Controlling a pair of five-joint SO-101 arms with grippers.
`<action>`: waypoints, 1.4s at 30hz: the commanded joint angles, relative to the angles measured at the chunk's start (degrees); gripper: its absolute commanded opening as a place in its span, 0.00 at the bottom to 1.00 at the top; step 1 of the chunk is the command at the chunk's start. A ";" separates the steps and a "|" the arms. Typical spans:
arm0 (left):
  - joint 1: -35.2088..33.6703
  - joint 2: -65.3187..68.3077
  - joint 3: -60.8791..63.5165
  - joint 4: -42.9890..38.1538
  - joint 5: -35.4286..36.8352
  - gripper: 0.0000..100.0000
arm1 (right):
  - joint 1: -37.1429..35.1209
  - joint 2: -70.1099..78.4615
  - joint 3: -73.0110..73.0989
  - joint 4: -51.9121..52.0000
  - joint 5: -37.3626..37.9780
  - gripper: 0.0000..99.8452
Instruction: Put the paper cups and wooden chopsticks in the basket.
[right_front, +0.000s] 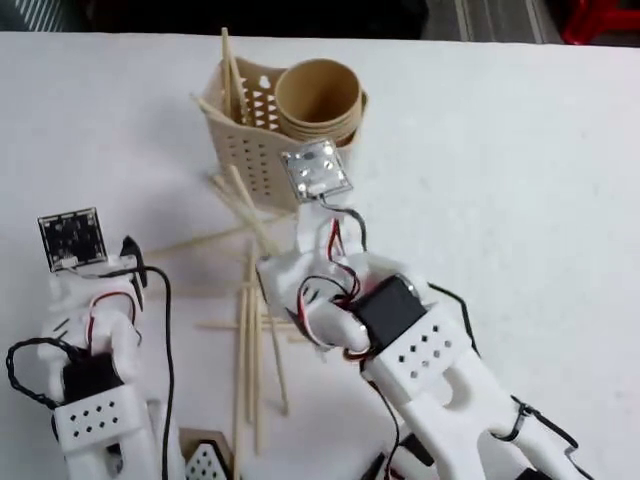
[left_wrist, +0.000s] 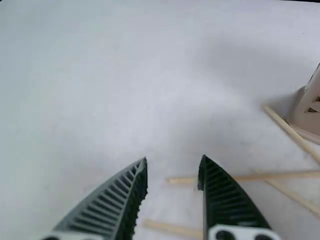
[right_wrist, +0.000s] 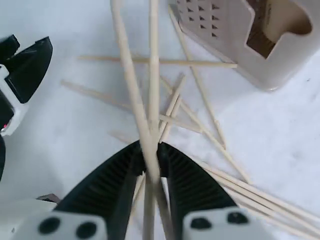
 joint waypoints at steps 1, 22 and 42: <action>-0.40 -0.84 -0.53 -1.23 -0.62 0.18 | -0.66 -1.89 -0.79 0.84 0.35 0.02; -0.40 -0.84 -0.44 -1.05 -0.62 0.18 | -0.31 15.34 10.55 -12.88 2.02 0.02; -0.40 -0.84 -0.44 -1.14 -0.62 0.18 | -0.57 33.10 4.57 -11.74 1.49 0.09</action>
